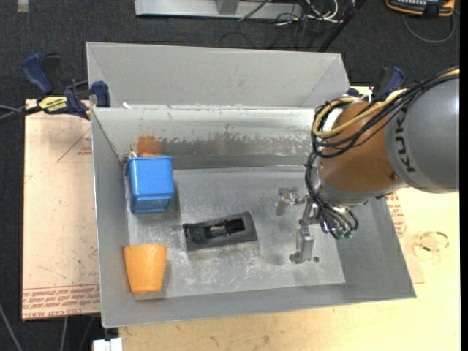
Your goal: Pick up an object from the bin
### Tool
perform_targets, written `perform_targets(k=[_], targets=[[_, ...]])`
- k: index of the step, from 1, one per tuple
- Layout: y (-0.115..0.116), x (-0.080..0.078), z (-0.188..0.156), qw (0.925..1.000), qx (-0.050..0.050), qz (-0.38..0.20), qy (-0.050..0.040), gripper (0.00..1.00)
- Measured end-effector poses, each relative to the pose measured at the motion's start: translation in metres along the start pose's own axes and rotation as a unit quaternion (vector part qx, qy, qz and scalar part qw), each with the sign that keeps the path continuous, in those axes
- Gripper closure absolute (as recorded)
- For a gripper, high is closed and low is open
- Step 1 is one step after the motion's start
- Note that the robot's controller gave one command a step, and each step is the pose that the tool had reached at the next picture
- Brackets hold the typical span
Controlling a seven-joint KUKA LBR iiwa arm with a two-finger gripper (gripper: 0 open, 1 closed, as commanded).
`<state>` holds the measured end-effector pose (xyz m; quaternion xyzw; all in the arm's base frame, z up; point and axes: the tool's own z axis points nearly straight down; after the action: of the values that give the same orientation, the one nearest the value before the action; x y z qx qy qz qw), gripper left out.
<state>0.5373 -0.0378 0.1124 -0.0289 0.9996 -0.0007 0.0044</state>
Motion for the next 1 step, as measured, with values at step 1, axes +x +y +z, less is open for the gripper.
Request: perform_targets(k=[1], targets=[[0.0389, 0.0009, -0.0043, 0.9983, -0.002, -0.059, 0.0074, 0.00]])
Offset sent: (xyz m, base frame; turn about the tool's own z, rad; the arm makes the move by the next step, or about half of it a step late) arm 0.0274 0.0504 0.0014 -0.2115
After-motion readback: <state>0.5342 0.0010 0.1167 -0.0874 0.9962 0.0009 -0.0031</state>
